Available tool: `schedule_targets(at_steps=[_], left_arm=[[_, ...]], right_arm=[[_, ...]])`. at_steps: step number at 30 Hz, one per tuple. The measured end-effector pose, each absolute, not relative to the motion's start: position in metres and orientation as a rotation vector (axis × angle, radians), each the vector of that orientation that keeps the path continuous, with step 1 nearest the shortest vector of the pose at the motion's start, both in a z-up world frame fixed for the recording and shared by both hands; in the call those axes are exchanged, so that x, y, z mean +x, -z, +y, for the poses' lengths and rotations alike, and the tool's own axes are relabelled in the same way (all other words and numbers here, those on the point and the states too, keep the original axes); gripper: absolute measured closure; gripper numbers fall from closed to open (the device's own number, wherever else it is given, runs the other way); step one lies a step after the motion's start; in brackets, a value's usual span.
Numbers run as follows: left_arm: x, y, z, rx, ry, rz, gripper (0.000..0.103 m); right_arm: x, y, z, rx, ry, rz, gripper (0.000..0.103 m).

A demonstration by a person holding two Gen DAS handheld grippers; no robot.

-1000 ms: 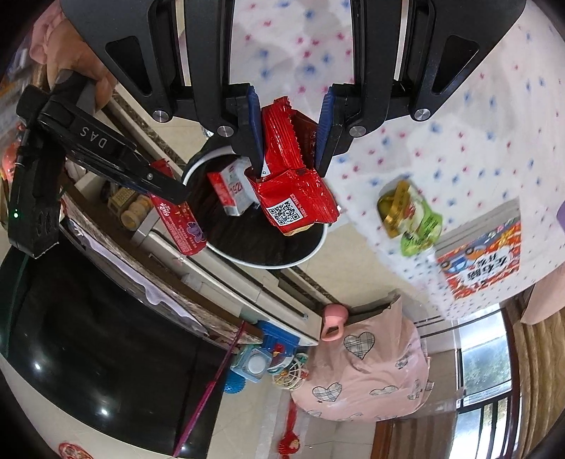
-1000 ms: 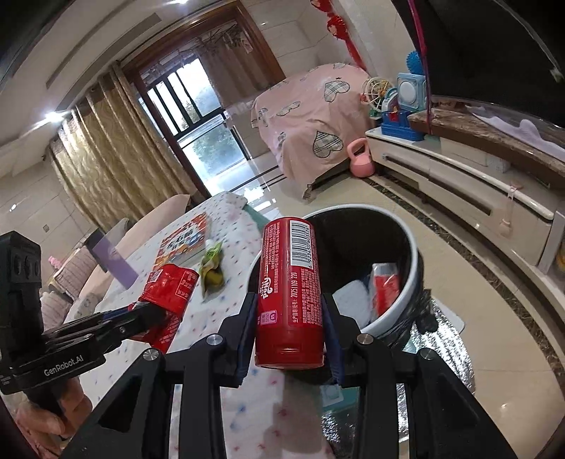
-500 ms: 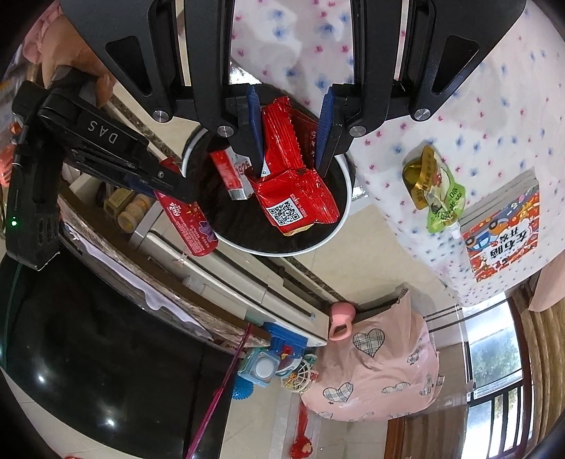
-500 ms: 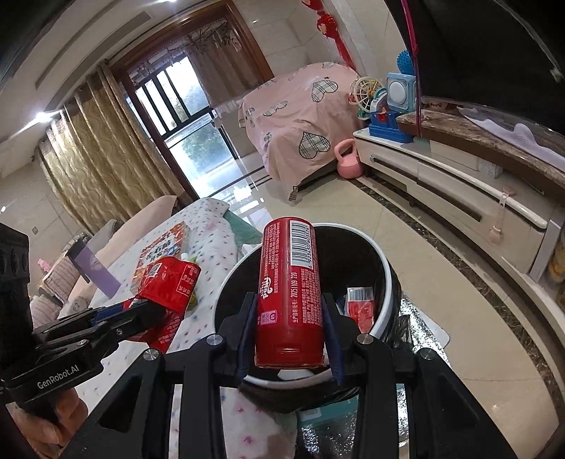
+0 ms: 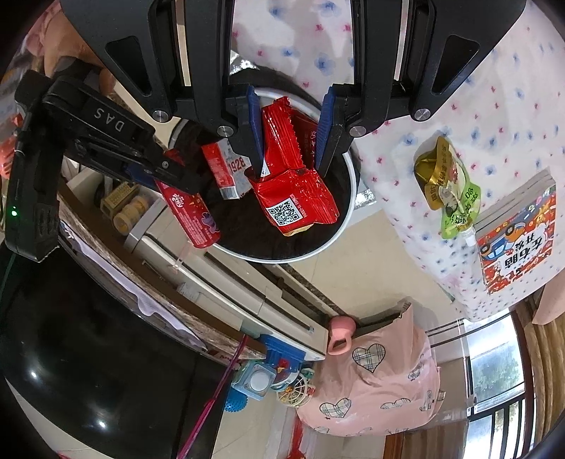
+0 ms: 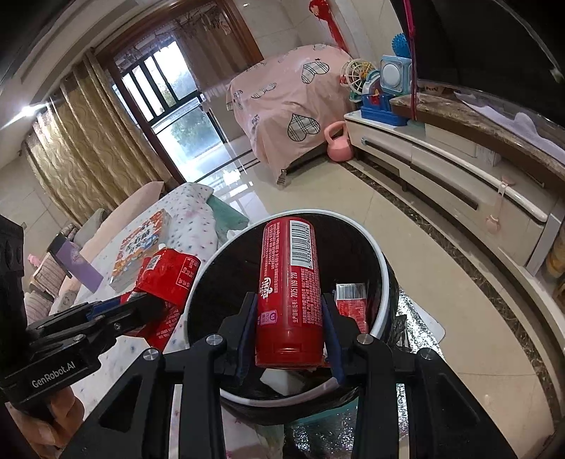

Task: Collect trash
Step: 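Carry the red can and red wrapper over the bin and release both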

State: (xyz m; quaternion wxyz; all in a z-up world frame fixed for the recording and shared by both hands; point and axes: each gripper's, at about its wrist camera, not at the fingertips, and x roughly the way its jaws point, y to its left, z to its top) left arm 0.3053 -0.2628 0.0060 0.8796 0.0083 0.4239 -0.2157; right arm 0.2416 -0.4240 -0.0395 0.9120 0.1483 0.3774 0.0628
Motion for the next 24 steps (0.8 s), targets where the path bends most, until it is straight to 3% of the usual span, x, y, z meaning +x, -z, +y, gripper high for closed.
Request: schedule_targets(at_steps=[17, 20, 24], left_arm=[[0.317, 0.005, -0.273, 0.038, 0.445, 0.93, 0.074], [0.318, 0.006, -0.274, 0.047, 0.442, 0.936, 0.067], [0.319, 0.007, -0.273, 0.047, 0.434, 0.948, 0.041]], right_arm=[[0.258, 0.047, -0.424, 0.302, -0.124, 0.834, 0.067], [0.26, 0.048, -0.425, 0.303, -0.123, 0.84, 0.067], [0.263, 0.048, -0.425, 0.308, -0.127, 0.848, 0.064]])
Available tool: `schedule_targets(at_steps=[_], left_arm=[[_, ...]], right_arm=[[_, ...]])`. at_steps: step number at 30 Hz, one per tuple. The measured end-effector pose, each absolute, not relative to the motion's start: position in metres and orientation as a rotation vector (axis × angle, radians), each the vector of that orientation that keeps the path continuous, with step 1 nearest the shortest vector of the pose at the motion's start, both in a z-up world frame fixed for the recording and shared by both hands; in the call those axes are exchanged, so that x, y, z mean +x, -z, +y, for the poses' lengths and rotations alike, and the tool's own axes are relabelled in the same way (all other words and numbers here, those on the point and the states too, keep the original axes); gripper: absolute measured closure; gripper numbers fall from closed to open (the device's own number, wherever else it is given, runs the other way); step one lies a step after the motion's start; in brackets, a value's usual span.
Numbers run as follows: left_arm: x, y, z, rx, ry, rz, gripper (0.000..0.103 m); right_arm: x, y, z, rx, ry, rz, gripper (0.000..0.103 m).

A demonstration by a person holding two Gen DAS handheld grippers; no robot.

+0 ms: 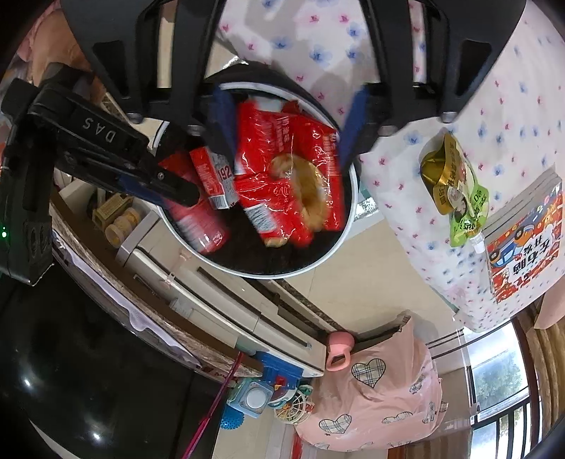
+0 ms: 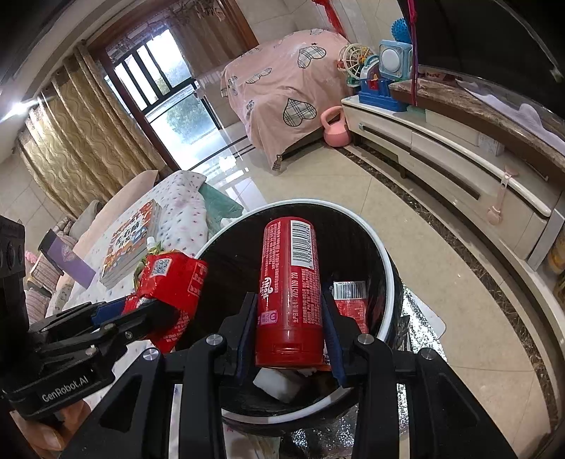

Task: Collect trash

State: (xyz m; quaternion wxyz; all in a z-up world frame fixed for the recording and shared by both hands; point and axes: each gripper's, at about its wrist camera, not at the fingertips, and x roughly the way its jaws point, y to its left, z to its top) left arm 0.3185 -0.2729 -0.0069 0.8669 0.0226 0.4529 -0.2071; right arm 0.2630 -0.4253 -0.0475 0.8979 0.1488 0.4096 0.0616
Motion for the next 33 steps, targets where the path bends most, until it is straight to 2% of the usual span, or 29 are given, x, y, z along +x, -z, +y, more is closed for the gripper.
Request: schedule_targets(at_steps=[9, 11, 15, 20, 23, 33], left_arm=[[0.301, -0.009, -0.253, 0.023, 0.442, 0.9, 0.031], [0.295, -0.013, -0.247, 0.018, 0.444, 0.884, 0.031], [0.273, -0.022, -0.228, -0.029, 0.439, 0.839, 0.027], [0.235, -0.025, -0.197, -0.065, 0.413, 0.769, 0.023], [0.213, -0.026, -0.18, -0.064, 0.398, 0.724, 0.02], [0.143, -0.037, -0.12, -0.114, 0.336, 0.585, 0.011]], right_arm=[[0.245, 0.035, -0.429, 0.34, -0.121, 0.807, 0.052], [0.239, 0.031, -0.428, 0.344, -0.121, 0.792, 0.043], [0.216, 0.02, -0.425, 0.364, -0.124, 0.738, 0.034], [0.181, 0.01, -0.413, 0.39, -0.129, 0.668, 0.011], [0.16, 0.011, -0.402, 0.4, -0.13, 0.646, 0.006], [0.106, 0.002, -0.354, 0.354, -0.146, 0.564, 0.002]])
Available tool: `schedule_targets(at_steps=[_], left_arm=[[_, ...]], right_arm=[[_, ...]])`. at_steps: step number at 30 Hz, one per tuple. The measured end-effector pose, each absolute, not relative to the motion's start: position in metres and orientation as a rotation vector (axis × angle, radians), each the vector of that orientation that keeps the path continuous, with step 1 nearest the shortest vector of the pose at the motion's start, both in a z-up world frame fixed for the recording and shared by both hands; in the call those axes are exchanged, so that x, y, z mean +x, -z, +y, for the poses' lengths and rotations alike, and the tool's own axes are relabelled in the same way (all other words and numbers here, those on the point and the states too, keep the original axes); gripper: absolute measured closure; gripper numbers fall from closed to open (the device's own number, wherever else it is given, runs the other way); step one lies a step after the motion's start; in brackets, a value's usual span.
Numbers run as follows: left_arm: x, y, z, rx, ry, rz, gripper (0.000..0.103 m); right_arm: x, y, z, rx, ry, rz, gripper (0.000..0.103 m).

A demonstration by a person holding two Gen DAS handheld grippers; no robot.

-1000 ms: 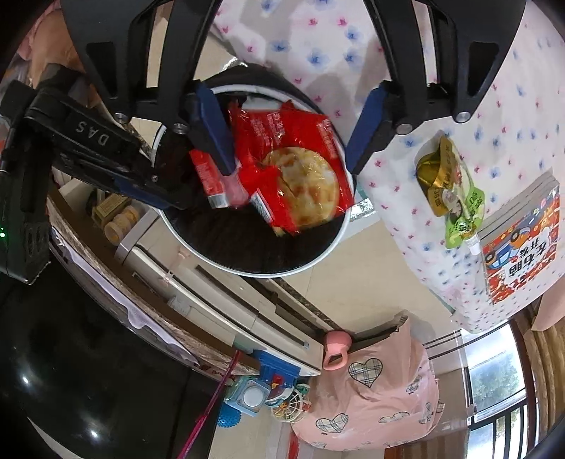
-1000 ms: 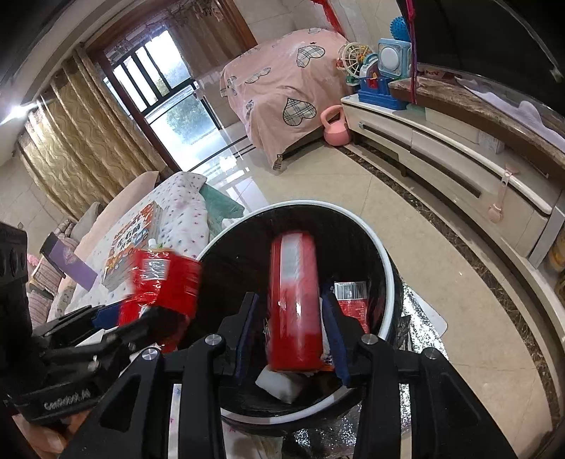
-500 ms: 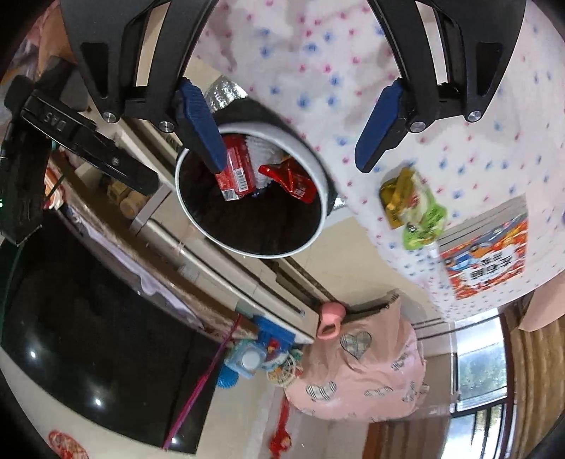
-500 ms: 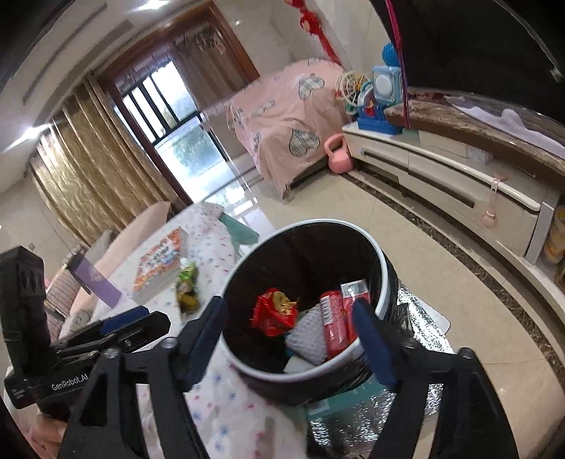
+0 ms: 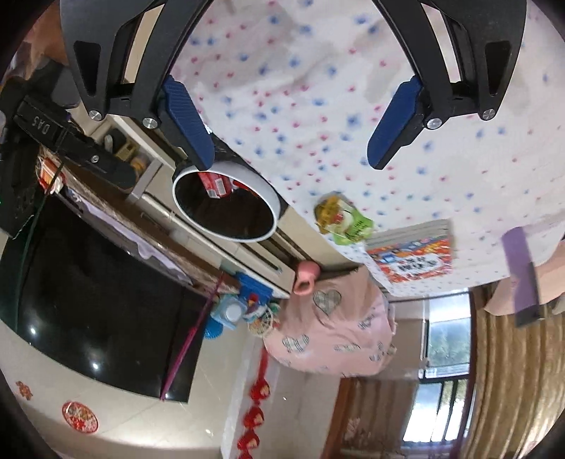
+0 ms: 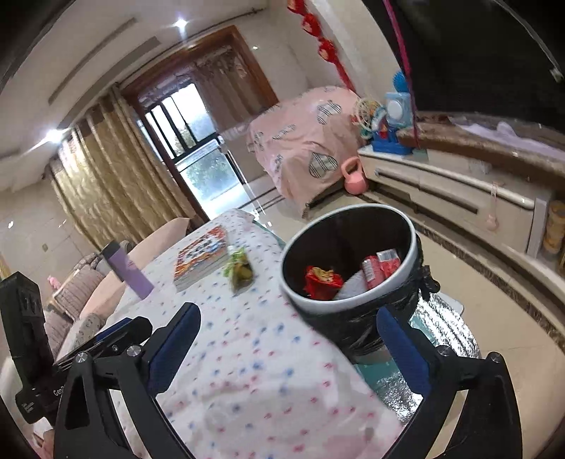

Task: Collect trash

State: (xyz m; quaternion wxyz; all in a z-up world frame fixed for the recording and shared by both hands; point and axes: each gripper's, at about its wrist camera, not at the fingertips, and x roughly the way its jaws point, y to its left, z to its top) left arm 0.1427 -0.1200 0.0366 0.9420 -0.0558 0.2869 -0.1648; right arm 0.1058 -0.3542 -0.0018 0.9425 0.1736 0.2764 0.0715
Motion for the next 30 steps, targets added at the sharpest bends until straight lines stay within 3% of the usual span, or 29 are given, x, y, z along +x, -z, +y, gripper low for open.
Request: schedule_targets(at_steps=[5, 9, 19, 30], left_arm=[[0.112, -0.048, -0.1, -0.147, 0.307, 0.515, 0.001], [0.088, -0.05, -0.093, -0.124, 0.246, 0.449, 0.0], [0.053, -0.035, -0.092, -0.024, 0.136, 0.355, 0.0], [0.043, -0.025, -0.092, 0.012, 0.086, 0.355, 0.0]], right_arm=[[0.079, -0.026, -0.328, 0.247, -0.124, 0.46, 0.0], [0.048, -0.04, -0.308, 0.159, -0.092, 0.327, 0.0], [0.029, 0.008, -0.298, 0.15, -0.049, 0.34, 0.0], [0.015, 0.004, -0.295, 0.111, -0.028, 0.303, 0.0]])
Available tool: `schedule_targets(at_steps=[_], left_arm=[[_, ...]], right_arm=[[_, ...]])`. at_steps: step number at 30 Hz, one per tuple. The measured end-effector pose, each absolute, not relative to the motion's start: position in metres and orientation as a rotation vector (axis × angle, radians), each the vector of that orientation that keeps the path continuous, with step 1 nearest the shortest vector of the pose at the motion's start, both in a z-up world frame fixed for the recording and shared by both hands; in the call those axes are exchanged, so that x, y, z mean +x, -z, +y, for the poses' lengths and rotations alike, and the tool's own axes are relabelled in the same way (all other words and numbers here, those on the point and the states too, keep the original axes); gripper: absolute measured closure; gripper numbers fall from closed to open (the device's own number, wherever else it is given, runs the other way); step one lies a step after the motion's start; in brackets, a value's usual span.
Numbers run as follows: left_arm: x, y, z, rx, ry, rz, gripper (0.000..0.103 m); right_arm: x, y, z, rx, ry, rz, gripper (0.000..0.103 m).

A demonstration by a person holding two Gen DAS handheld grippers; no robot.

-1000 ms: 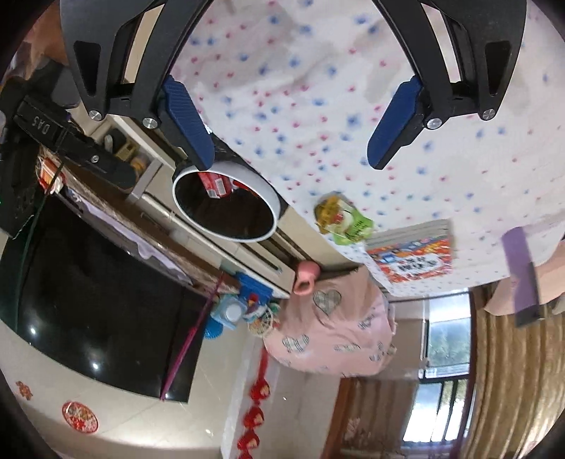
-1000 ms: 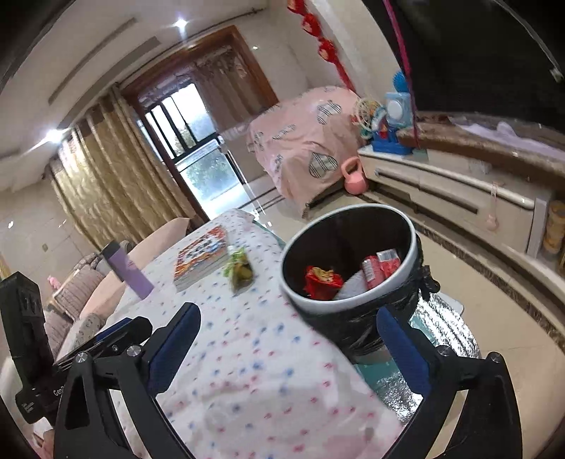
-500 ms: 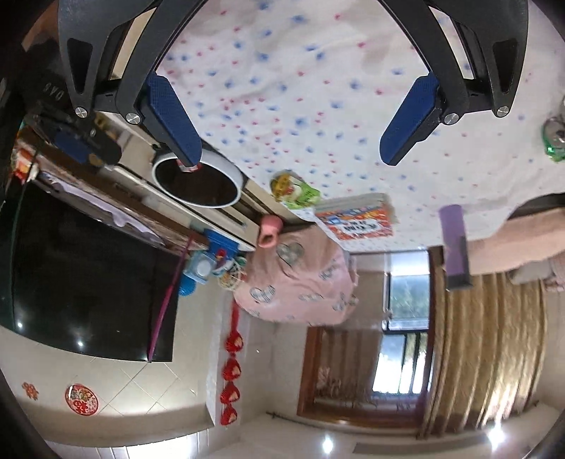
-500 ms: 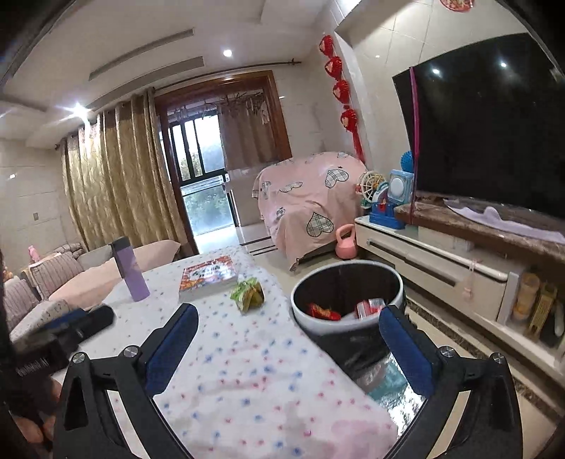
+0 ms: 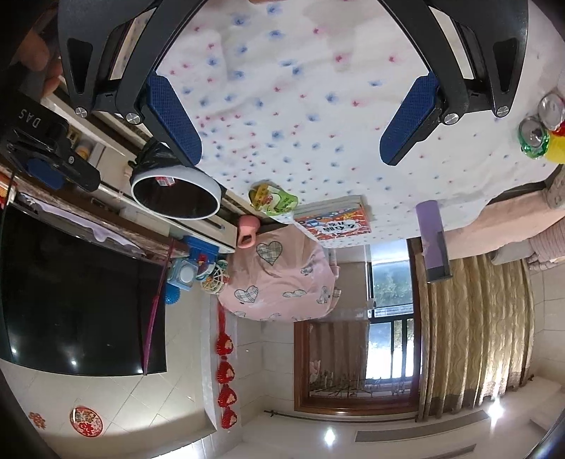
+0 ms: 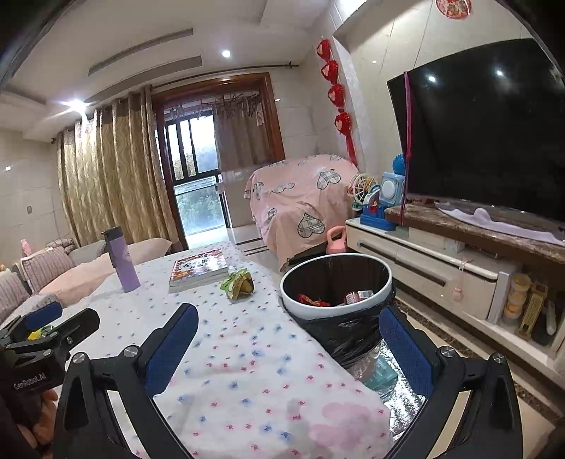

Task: Collect trash

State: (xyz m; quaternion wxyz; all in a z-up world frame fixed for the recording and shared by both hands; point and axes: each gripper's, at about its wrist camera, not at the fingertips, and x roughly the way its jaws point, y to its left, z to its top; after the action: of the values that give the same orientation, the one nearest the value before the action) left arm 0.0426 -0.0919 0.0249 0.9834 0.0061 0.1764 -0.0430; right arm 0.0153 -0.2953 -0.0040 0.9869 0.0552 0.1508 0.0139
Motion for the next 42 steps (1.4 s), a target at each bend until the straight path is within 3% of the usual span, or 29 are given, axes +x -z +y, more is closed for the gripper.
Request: schedule_targets(at_steps=[42], left_arm=[[0.0417, -0.0273, -0.0912, 0.015, 0.101, 0.365, 0.0]], right_arm=[[0.0122, 0.003, -0.2955, 0.106, -0.045, 0.293, 0.0]])
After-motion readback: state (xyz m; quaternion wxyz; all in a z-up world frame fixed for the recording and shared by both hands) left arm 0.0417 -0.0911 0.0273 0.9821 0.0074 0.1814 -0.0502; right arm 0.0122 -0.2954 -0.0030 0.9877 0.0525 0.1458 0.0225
